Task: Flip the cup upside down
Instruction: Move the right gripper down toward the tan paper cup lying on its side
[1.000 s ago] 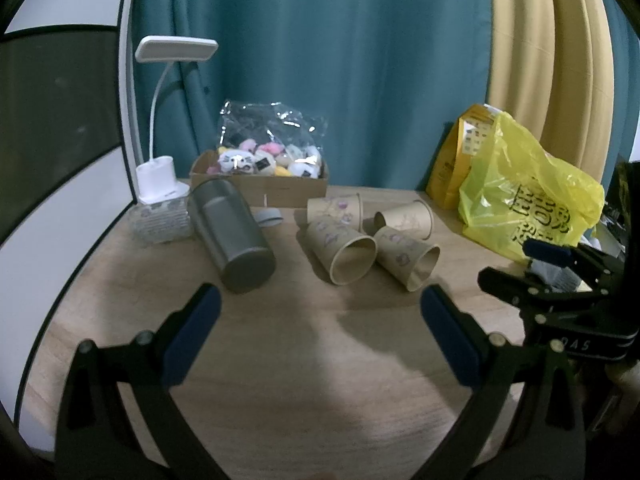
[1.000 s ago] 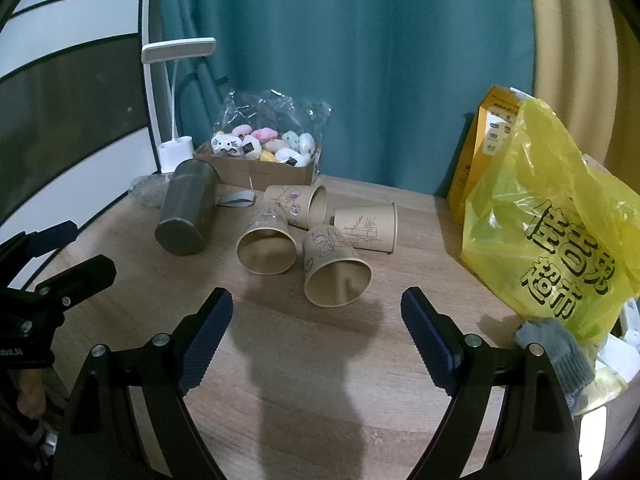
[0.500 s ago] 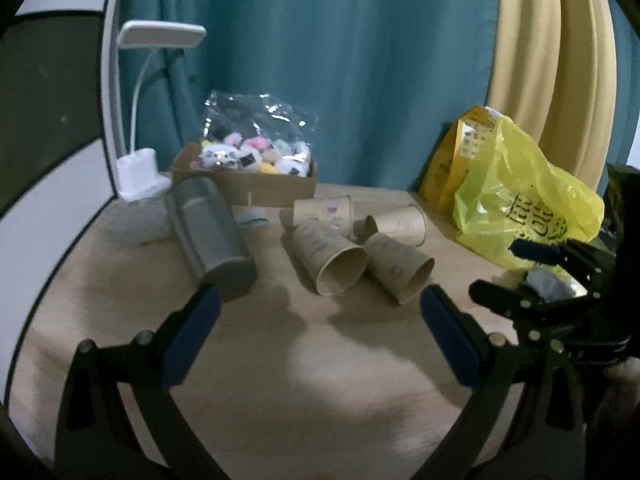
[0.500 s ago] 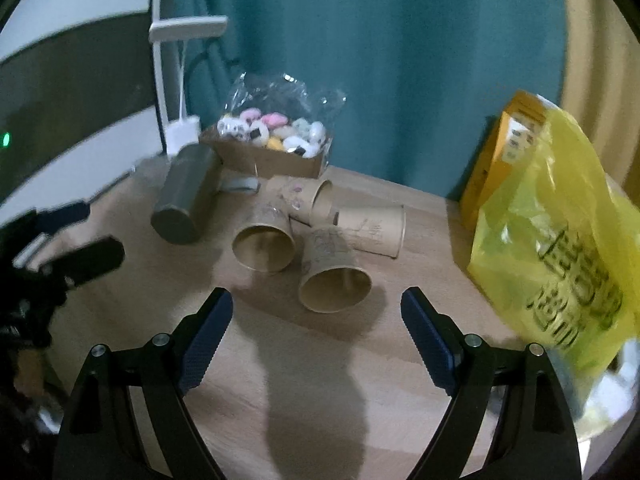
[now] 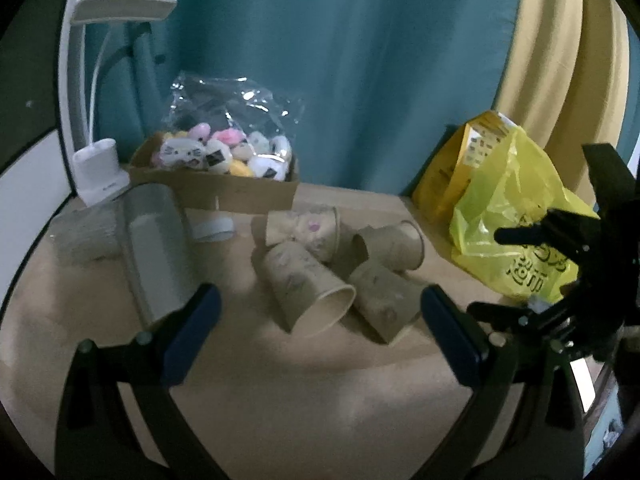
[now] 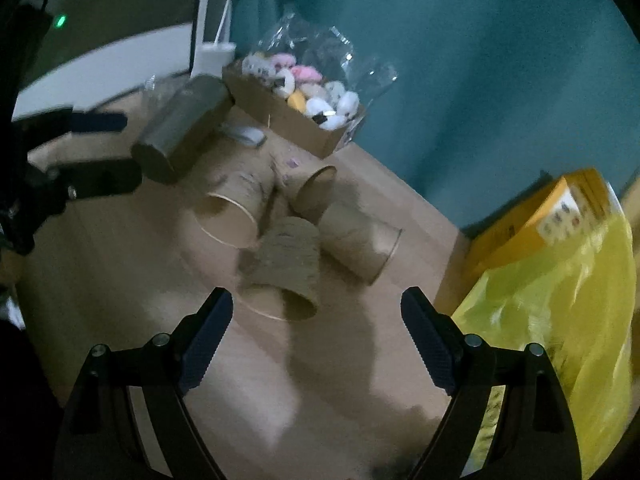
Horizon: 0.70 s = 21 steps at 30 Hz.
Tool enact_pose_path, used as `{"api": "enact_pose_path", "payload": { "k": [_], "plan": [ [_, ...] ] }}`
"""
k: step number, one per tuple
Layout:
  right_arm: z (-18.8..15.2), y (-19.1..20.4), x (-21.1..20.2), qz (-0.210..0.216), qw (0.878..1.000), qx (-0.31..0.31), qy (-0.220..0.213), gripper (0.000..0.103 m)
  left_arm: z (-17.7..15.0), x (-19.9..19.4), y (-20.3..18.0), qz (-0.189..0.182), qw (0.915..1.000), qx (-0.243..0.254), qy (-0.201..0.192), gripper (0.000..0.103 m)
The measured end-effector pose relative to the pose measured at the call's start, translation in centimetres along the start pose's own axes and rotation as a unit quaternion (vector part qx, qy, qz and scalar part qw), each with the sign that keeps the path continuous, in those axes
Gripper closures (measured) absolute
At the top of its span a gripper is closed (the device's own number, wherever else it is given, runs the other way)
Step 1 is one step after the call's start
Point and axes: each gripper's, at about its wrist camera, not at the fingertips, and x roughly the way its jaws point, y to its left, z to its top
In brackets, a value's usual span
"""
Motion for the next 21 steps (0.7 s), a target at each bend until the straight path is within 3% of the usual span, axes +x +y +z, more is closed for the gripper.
{"api": "enact_pose_path", "payload": {
  "k": [8,21],
  "plan": [
    [2.5,-3.3,5.1,0.024,0.992,-0.109,0.056,0.015,1.7,3.7,-0.6,0.002,0.9998,-0.016,0.012,0.002],
    [6.1,-4.4,14.1,0.066,0.957,-0.257,0.118,0.015,2.1,8.2,1.5,0.041,0.9976,-0.047,0.029,0.002]
  ]
}}
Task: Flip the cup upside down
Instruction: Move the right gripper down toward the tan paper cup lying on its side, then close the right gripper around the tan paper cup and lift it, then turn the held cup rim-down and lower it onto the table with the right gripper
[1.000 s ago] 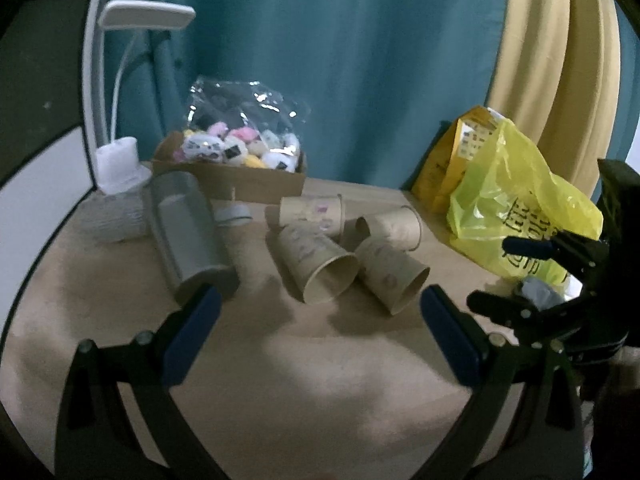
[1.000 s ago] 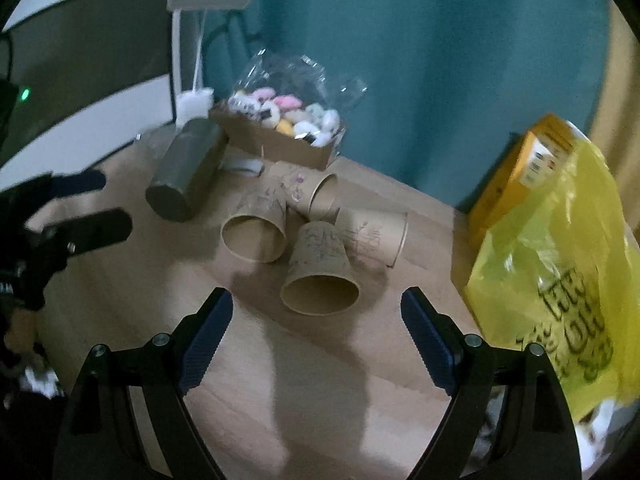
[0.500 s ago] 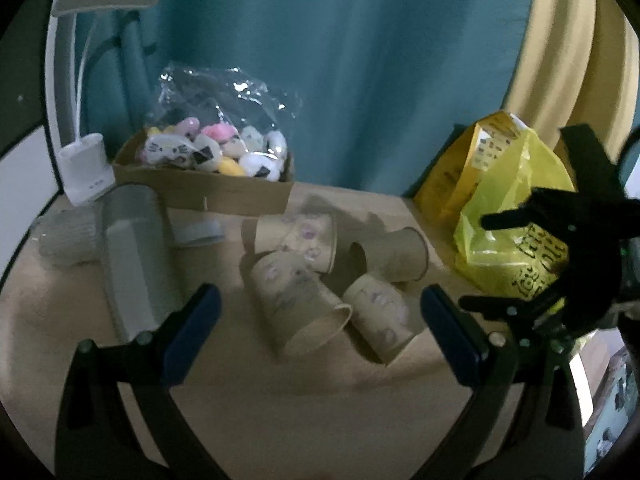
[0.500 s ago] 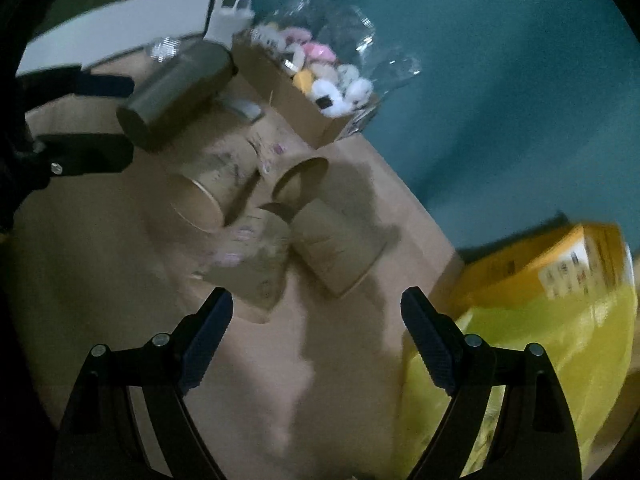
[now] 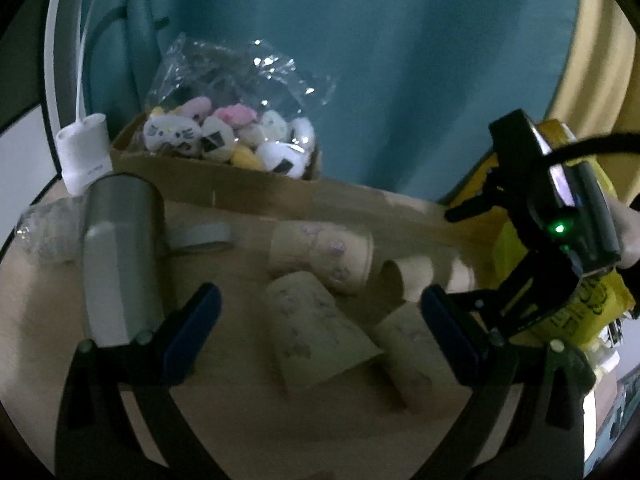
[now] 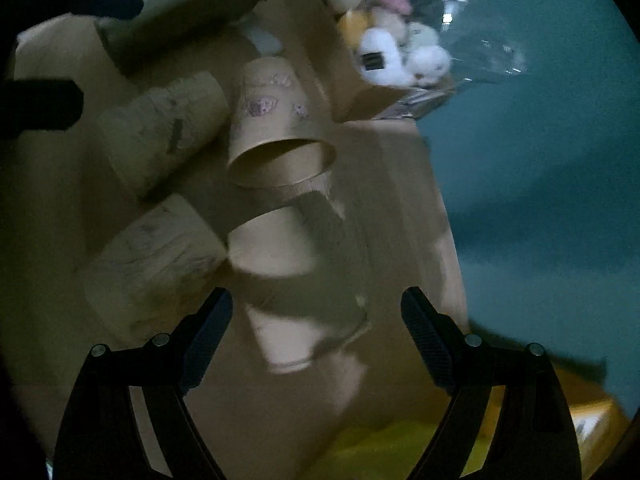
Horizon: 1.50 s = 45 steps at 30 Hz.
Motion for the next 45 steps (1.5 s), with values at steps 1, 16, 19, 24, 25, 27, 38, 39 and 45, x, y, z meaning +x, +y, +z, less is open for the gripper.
{"api": "enact_pose_path", "payload": {
  "k": [1,16,19,24,25,27,38,39,45],
  "plan": [
    [0.2,-0.1,0.6,0.007,1.0,-0.007,0.004,0.015,0.0,0.3,0.2,0.002,1.0,-0.001,0.002,0.002],
    [1.1,-2.0,2.7,0.046,0.999,0.003,0.003,0.042,0.0,2.5,0.2,-0.008,0.9998,-0.008,0.018,0.002],
    [1.1,-1.5,1.3,0.051,0.998,0.007,-0.023,0.042,0.2,2.3,-0.6,-0.022,0.9996,-0.004,0.017,0.002],
    [0.8,0.1,-1.5,0.052,0.996,0.013,-0.066,0.042,0.5,1.4,-1.9,-0.054,0.9985,0.003,0.008,0.002],
    [0.7,0.5,-2.0,0.052,0.996,0.014,-0.074,0.042,0.6,1.2,-2.0,-0.062,0.9981,0.0,0.008,0.002],
    [0.6,1.4,-3.4,0.05,0.994,0.015,-0.094,0.042,0.7,0.8,-2.2,-0.081,0.9966,-0.007,0.007,0.002],
    [-1.9,7.3,-10.1,0.058,0.978,0.046,-0.193,0.042,-0.5,-3.7,-4.0,-0.152,0.9882,-0.005,0.01,0.003],
    [-2.0,7.8,-10.5,0.056,0.977,0.049,-0.201,0.042,-0.9,-4.3,-4.2,-0.162,0.9867,-0.006,0.016,0.003],
    [-2.6,11.3,-11.5,0.052,0.972,0.064,-0.221,0.042,-3.5,-7.4,-5.1,-0.175,0.9843,0.015,0.018,0.019]
  ]
}}
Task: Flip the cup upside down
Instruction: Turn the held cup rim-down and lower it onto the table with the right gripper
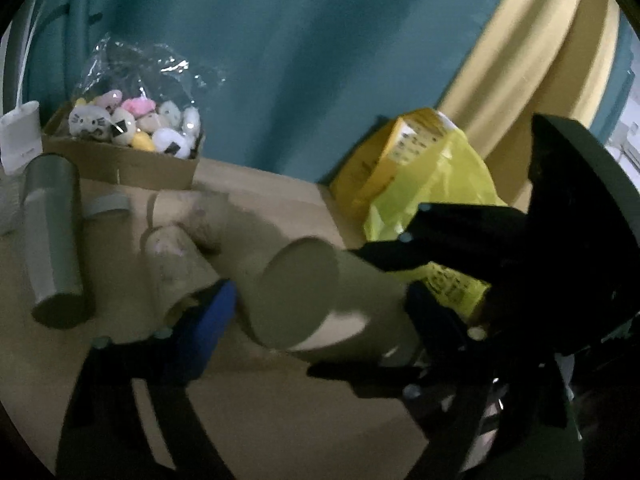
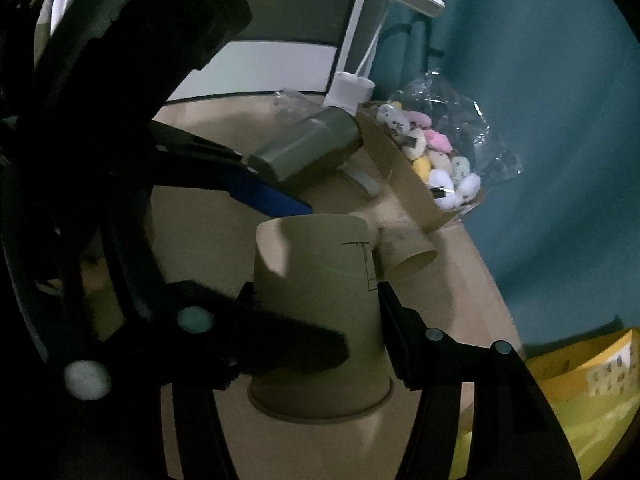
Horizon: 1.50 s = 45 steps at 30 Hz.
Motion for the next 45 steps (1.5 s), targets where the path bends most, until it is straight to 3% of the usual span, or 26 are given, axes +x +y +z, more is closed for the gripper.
{"api": "enact_pose_path", "payload": {
  "k": [1,13,23,31,45],
  "plan": [
    [-0.1,0.8,-0.2,0.001,1.0,0.001,0.001,0.042,-0.4,-0.4,-0.3,-0.001,1.0,0.005,0.0,0.024],
    [-1.7,9.5,-1.9,-0.03,0.998,0.059,-0.008,0.041,-6.8,-6.0,-2.2,0.01,0.9981,0.06,0.003,0.034],
    [-4.0,15.1,-0.8,-0.04,0.987,0.145,-0.048,0.04,-11.5,-8.5,-1.8,0.035,0.9938,0.106,0.005,0.043],
    [-5.6,17.5,0.5,-0.052,0.975,0.196,-0.089,0.04,-13.6,-9.4,-2.1,0.036,0.991,0.129,0.004,0.049],
    [-7.9,18.7,1.9,-0.062,0.965,0.229,-0.111,0.039,-15.5,-8.2,-2.1,0.031,0.9881,0.15,0.01,0.05]
  ]
}}
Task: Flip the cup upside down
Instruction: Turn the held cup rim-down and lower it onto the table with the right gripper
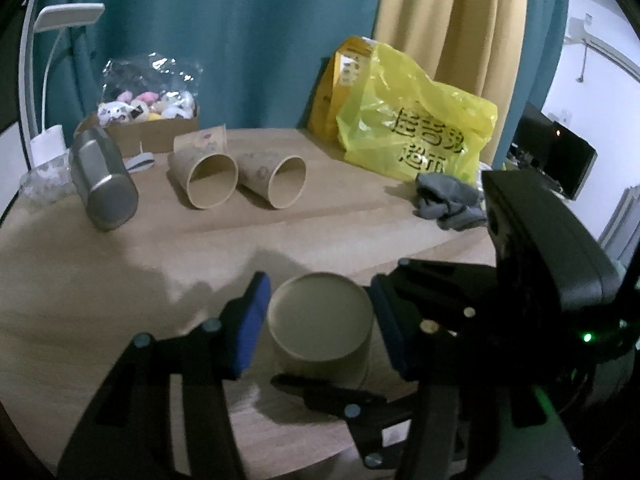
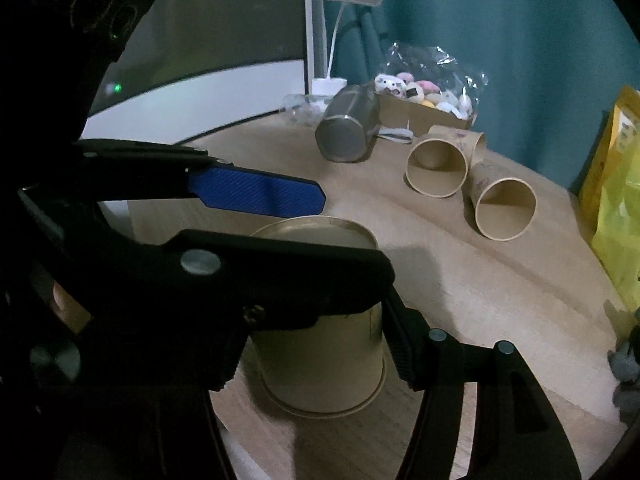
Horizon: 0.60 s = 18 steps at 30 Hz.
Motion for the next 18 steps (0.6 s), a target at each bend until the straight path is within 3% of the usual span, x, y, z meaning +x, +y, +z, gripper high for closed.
{"api": "enact_pose_path", "payload": {
  "k": [12,18],
  "plan": [
    [-0.2,-0.9,0.3,-0.004,0.999,0.031,-0.009,0.034,-0.1,-0.2,-0.2,-0.021,0.9997,0.011,-0.006,0.048],
    [-0.4,-1.2,0.4,-0.004,0.999,0.041,-0.012,0.029,-0.3,-0.7,-0.5,-0.008,0.9998,0.017,-0.012,0.047]
  ]
}}
